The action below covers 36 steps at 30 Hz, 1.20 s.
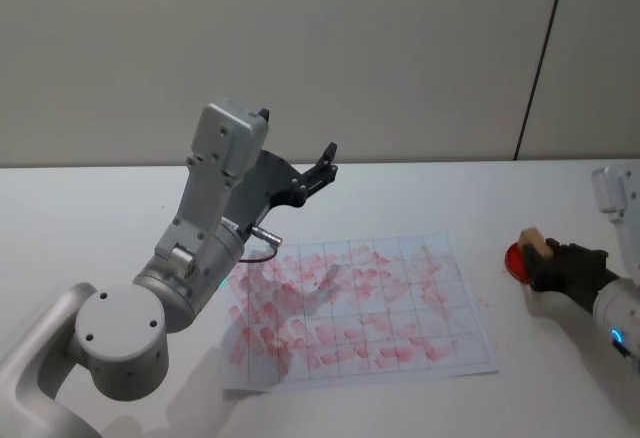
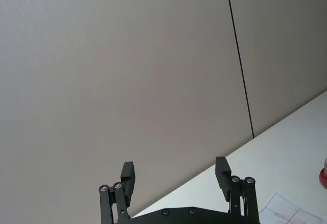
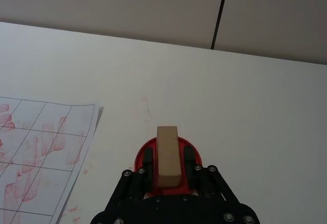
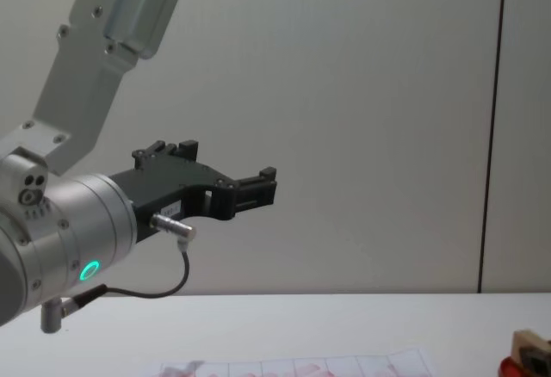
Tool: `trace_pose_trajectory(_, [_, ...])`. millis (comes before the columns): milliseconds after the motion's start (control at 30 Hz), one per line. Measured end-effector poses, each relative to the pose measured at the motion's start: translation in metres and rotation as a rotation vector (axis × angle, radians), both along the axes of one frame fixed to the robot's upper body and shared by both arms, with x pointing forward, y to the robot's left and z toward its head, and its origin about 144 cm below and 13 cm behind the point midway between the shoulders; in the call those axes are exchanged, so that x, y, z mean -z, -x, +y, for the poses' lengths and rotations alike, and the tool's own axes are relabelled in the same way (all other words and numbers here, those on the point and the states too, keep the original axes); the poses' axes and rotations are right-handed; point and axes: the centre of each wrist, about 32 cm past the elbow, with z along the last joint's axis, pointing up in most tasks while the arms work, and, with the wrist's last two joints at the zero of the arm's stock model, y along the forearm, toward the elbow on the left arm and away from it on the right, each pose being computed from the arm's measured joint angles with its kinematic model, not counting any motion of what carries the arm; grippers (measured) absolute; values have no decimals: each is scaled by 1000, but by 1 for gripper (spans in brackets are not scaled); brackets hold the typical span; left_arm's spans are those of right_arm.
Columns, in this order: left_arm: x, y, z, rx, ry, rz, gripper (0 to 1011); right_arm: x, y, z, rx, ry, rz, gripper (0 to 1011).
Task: Use the one hand to pick up the stamp and affix it onto the A4 paper.
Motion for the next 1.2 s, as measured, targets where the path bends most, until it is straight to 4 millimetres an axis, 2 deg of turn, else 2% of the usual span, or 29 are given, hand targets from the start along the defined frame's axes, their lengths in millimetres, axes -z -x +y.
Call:
trace_pose_trajectory(100, [0,0,0,0,0,0,1001,3,-1,-1,-2,-2,-8,405])
trace_pose_trajectory(200, [0,0,0,0,0,0,1001,3,-1,-1,-4,-5,-21,460])
trace_pose_trajectory(233, [0,0,0,0,0,0,1001,3,-1,-1,-5,-6,-27,520])
trace_pose_trajectory(300, [0,0,0,0,0,0,1001,3,-1,-1,-5,-8,-37,560])
trace_pose_trajectory(400, [0,0,0,0,0,0,1001,2,0,-2,-7,-11,-63,662])
trace_pose_trajectory(467, [0,0,0,0,0,0,1001,0,1,-2,-10,-14,-86,693])
trace_pose_trajectory(533, [0,0,0,0,0,0,1001,-1,2,-2,-12,-17,-110,796])
trace_pose_trajectory(767, [0,0,0,0,0,0,1001,-8,7,-3,-21,-21,-200,977])
trace_pose_trajectory(833, [0,0,0,0,0,0,1001,-10,8,-3,-22,-21,-220,1001])
trace_pose_trajectory(1200, [0,0,0,0,0,0,1001,-23,20,-5,-37,-16,-390,1001])
